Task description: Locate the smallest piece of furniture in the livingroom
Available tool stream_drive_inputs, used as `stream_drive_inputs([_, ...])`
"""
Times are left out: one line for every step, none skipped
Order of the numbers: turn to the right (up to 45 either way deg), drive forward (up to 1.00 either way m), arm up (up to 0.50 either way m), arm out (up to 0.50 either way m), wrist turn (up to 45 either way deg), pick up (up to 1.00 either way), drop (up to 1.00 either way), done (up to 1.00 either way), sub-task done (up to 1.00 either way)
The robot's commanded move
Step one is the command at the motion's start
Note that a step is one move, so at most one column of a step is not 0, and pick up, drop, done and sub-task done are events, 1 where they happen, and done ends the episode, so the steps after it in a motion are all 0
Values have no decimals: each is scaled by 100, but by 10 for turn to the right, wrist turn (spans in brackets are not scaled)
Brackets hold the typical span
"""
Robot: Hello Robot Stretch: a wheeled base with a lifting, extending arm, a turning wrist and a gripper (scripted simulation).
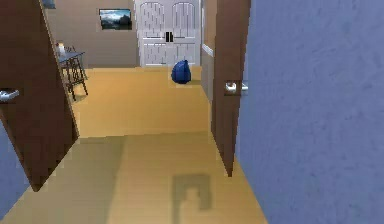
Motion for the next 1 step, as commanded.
stream_drive_inputs([-60,0,0,0,0,0,0,0,0])
